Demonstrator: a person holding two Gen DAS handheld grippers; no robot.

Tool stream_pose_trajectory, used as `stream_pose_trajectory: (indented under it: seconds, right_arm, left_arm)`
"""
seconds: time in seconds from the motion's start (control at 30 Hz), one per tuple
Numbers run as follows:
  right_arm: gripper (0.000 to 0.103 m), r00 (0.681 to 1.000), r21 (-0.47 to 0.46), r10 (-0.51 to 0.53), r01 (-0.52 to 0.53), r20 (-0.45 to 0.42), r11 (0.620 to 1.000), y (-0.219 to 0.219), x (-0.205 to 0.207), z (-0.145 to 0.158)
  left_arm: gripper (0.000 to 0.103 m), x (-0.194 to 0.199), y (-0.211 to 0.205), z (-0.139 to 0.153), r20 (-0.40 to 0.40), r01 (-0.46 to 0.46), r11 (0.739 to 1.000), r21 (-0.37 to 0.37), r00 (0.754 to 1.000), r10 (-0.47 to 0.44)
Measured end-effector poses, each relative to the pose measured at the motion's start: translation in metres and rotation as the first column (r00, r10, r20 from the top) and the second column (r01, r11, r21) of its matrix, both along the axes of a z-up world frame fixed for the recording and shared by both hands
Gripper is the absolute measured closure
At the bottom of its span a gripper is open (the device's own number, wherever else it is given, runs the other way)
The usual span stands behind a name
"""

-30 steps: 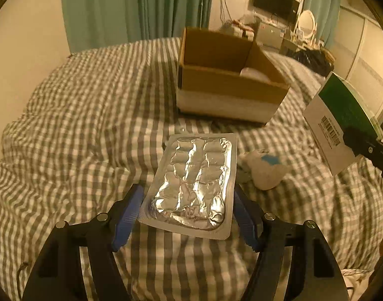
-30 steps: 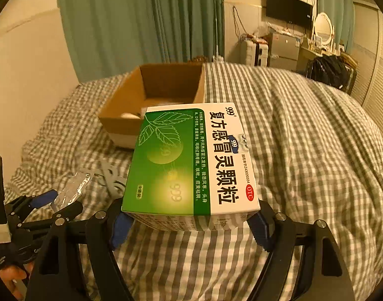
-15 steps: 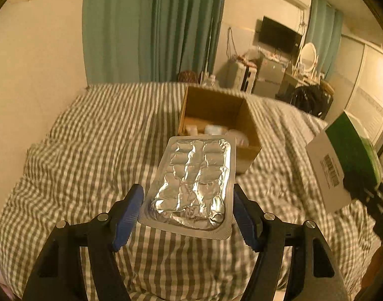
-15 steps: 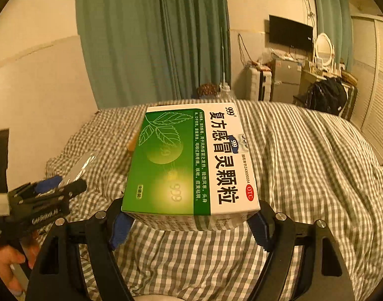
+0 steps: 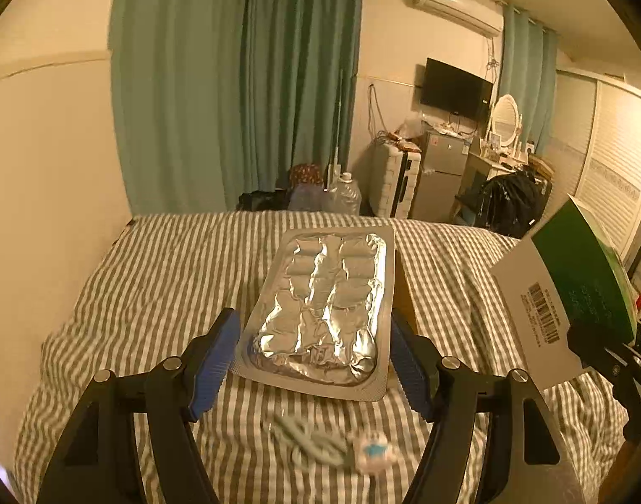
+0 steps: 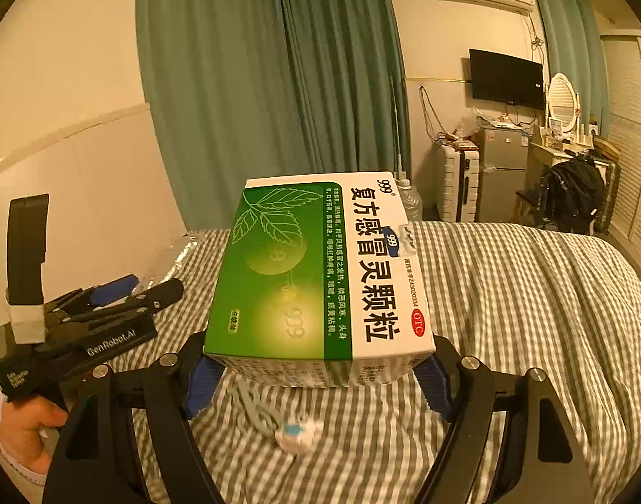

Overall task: Organize objects
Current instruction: 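Carry the medicine box and blister pack over the box and release both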

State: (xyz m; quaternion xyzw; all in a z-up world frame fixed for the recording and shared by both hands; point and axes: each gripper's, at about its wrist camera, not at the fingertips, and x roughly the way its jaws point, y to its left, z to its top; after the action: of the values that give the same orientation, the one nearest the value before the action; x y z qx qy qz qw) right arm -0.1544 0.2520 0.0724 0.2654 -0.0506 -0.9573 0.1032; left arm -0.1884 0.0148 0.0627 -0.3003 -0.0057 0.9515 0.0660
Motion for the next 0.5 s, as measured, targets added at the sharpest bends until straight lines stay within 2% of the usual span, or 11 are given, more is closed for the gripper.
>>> stream_pose_trajectory:
  seconds: [0.23,0.37,0.5]
  right_arm:
    - [0.026,0.999,-0.049,-0.011,0.013,0.043,0.999,0.005,-0.101,-0.022]
    - [0.026,0.996,-0.056,-0.019,0.024,0.085,0.998,0.001,-0.159,-0.048]
    - [0.026,0.992,-0.065,-0.012,0.021,0.129,0.998,-0.005,-0.200,-0.075]
  left_arm:
    - [0.031,-0.087,0.014,-0.025,0.018,0.015,0.999,-0.041,1.000,-0.015]
    - [0.031,-0.130,0.028,-0.059,0.049,0.042,0.994,-0.103,0.998,-0.037]
    - [0.031,-0.159,0.035,-0.098,0.093,0.070,0.991,-0.118,0.994,-0.059]
